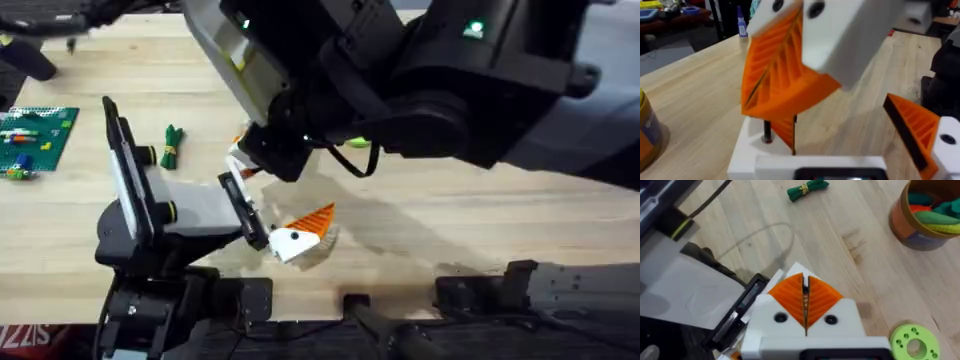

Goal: Pick up the gripper from the table and insert it into the empty holder that is missing its gripper. Then pick up a screw, insert it into the mounting hole, and use the screwdriver to tighten it. Finally, clean up the table by picking up the vegetable and placing it into the bucket.

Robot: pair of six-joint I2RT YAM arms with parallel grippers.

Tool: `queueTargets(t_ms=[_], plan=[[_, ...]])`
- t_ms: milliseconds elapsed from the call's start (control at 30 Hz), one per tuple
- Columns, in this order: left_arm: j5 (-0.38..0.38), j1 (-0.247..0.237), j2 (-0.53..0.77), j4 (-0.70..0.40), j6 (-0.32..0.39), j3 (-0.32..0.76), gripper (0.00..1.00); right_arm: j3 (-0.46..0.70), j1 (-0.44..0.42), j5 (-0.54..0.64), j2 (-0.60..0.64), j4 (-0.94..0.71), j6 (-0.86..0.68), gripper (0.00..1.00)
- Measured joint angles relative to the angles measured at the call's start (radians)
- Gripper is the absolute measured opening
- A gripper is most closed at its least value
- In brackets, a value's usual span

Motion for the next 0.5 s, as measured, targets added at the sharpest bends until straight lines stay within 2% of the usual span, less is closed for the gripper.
queueTargets(t_ms=[500], plan=[[0.0,0.0,0.0,0.0,0.0,0.0,0.986,0.0,0.0,-0.003,0.0,0.001,0.0,0.007]])
